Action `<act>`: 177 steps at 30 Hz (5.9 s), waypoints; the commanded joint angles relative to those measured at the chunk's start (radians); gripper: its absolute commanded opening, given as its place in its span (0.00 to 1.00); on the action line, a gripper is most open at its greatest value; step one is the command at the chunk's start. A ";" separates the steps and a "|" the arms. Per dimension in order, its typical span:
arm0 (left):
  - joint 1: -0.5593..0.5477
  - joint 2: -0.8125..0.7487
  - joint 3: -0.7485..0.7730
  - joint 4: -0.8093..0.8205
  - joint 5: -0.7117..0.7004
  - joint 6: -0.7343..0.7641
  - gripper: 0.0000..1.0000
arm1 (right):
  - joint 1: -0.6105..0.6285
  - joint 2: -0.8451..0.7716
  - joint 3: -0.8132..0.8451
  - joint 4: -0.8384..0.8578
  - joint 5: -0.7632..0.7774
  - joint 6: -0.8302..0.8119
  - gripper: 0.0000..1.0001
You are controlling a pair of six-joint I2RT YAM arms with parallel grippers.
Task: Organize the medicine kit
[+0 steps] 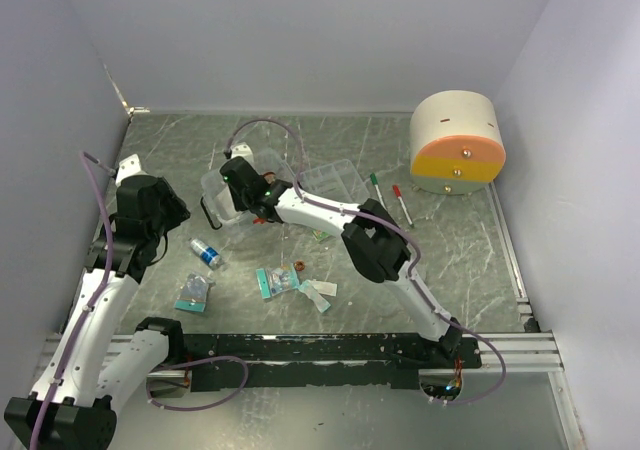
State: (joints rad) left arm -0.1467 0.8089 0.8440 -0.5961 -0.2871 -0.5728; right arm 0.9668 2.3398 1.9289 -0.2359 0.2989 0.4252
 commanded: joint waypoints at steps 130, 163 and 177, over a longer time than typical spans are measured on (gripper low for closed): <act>0.009 0.354 0.170 0.042 0.312 0.060 0.64 | -0.105 -0.259 0.048 -0.201 -0.169 -0.010 0.55; -0.284 1.043 0.502 0.030 0.152 0.105 0.18 | -0.092 -1.024 -1.070 -0.017 -0.031 0.287 0.44; -0.290 1.138 0.459 0.058 -0.001 0.054 0.18 | -0.088 -1.042 -1.105 -0.032 -0.042 0.283 0.46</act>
State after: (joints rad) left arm -0.4297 1.9366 1.3186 -0.5346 -0.2047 -0.4976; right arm 0.8738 1.3235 0.8349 -0.2745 0.2581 0.7033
